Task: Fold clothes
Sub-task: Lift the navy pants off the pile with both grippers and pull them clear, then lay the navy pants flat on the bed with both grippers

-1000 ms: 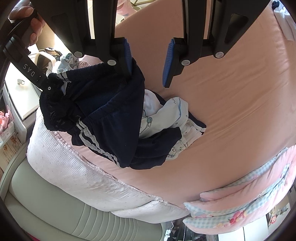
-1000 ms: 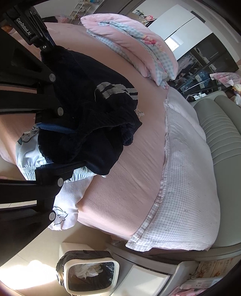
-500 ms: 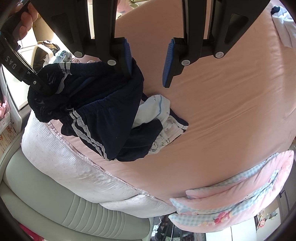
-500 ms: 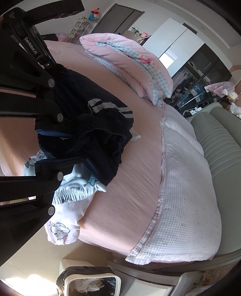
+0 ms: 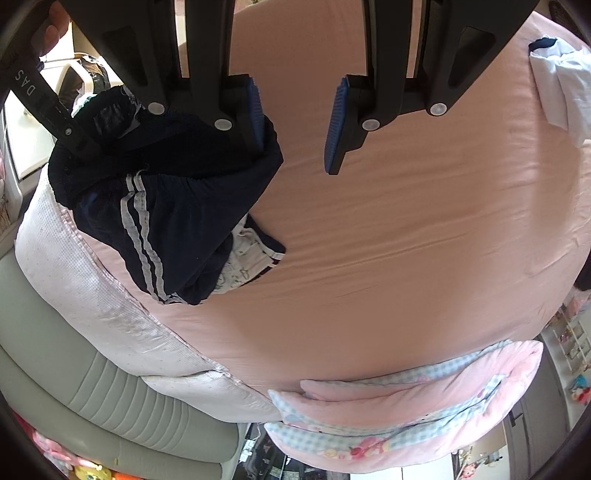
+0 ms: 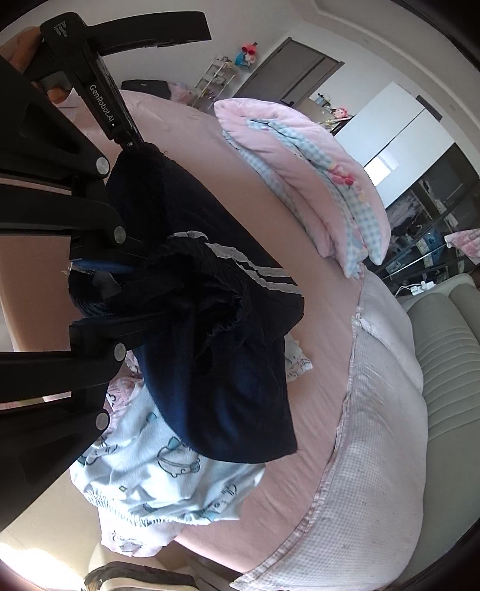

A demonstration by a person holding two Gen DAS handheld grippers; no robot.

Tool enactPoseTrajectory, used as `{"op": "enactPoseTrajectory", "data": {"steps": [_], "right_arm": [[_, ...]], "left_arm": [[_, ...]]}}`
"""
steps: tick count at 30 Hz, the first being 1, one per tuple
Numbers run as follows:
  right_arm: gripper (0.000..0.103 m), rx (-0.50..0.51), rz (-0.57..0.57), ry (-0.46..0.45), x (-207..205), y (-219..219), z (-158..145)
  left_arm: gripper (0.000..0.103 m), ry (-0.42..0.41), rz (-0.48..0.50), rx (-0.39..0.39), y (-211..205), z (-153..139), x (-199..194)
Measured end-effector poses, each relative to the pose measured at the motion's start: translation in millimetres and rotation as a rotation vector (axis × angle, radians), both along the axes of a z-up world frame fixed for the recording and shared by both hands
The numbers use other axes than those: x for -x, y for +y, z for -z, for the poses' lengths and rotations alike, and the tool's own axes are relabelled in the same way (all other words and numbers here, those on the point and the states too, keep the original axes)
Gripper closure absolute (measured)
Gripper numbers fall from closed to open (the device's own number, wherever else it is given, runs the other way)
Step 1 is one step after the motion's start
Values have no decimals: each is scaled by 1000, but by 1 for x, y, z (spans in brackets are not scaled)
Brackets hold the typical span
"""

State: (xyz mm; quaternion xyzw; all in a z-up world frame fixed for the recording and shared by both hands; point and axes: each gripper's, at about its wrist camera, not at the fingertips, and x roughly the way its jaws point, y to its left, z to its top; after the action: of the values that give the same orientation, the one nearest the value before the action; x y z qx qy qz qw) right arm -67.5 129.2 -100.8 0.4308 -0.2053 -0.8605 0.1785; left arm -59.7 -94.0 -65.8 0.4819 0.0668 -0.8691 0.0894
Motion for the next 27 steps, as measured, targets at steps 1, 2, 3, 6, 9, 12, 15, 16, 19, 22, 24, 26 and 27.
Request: {"op": "enactPoseTrajectory", "data": {"steps": [1,2,3,6,9,12,15,16,19,22,24,26,27], "right_arm": [[86,-2,-13,-6,1,-6,1],[86,-5,-28,-10,1,-13,2],[86,-12,-45,-13,1,-21,3],[86,-32,-95,-19,0,-44,5],[86,-38,-144,-19,-1,-64,6],[86,-30,-178,-25,0,-80,9],[86,-38,-208,-38,0,-94,13],[86,-52,-214,-42,0,-99,14],[86,-80,-247,-53,-1,-111,16],[86,-102,-284,-66,0,-119,17],[86,-123,-287,-69,-1,-121,19],[86,-130,-295,-75,-1,-123,21],[86,-133,-300,-79,-1,-124,22]], "left_arm": [[75,0,-15,6,-7,0,-3],[75,-1,-30,12,-14,0,-5],[75,-4,-47,15,-22,0,-8],[75,-13,-100,29,-44,2,-17],[75,-30,-141,67,-62,4,-28],[75,-49,-170,82,-77,9,-39],[75,-72,-196,107,-90,15,-50],[75,-80,-200,105,-94,17,-53],[75,-105,-215,95,-103,25,-63],[75,-128,-219,92,-107,34,-69],[75,-140,-215,92,-109,38,-72],[75,-161,-205,93,-108,43,-70],[73,-175,-199,93,-108,46,-69]]}}
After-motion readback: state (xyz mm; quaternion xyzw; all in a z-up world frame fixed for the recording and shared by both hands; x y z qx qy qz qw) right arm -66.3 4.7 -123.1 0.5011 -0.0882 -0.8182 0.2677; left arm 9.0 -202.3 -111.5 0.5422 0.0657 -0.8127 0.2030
